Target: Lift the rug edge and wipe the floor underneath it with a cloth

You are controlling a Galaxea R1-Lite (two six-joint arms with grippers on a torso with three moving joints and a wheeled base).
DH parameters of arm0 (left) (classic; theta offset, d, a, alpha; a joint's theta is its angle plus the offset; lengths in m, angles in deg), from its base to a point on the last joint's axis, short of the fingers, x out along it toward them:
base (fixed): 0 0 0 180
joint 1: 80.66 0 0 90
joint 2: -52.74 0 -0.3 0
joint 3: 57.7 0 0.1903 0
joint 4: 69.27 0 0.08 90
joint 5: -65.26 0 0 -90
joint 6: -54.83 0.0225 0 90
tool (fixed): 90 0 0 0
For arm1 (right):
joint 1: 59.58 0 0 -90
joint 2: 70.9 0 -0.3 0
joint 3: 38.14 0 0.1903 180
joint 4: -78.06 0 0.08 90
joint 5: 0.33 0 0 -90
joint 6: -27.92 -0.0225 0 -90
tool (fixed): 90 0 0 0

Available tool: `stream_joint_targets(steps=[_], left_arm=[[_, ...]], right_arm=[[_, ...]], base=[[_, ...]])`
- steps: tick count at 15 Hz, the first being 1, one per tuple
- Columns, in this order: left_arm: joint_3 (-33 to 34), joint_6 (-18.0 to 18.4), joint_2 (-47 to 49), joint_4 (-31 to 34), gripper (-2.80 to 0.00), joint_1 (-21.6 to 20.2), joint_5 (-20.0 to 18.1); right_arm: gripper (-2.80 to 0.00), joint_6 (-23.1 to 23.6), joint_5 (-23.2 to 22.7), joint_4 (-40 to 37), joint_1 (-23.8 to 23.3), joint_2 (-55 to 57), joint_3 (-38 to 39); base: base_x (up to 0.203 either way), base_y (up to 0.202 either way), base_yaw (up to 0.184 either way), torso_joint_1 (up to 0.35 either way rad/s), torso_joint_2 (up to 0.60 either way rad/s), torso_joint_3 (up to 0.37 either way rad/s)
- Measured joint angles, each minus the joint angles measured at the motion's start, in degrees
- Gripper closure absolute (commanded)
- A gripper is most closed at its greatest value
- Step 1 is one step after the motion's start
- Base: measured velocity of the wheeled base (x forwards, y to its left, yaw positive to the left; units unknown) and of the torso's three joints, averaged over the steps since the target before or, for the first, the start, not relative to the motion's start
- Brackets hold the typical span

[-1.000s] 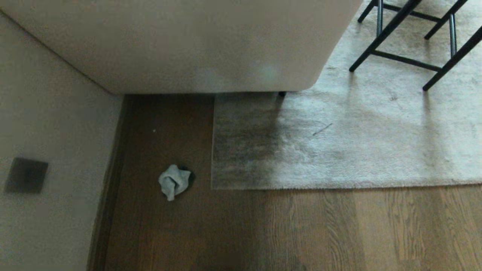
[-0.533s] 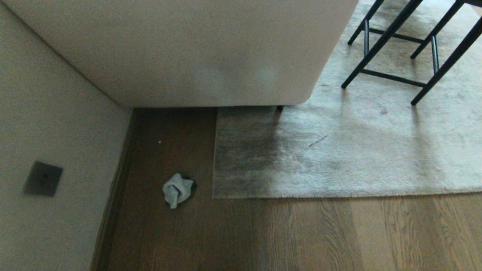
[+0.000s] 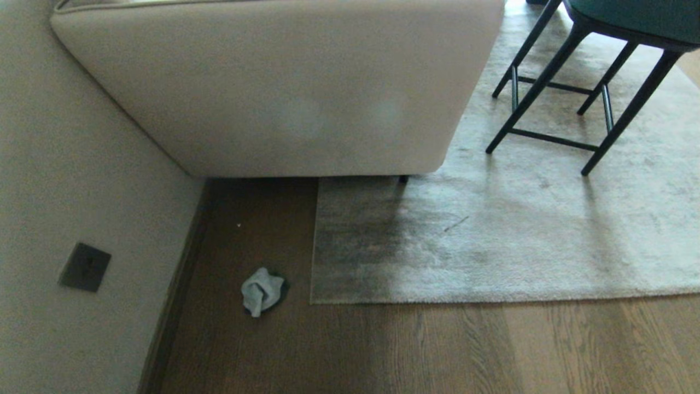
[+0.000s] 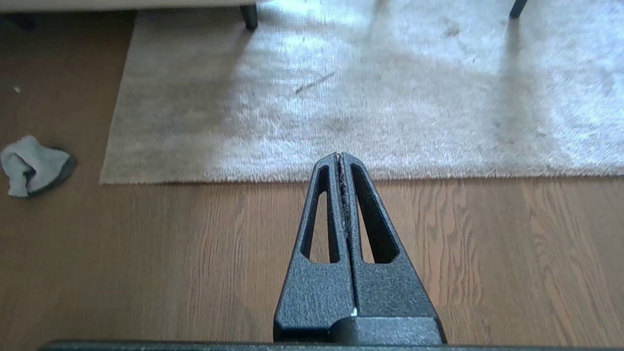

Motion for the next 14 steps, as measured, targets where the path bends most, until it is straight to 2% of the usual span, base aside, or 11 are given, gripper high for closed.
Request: stream_joint_targets(steps=[14], left_arm=[[0.02,-0.14,0.00,0.00,0.00,0.00,0.02]], right_arm=[[0.00,0.00,0.02,0.00,0.00,0.00,0.00]], base=[[0.000,0.000,0.000,0.003,0.00,0.203]])
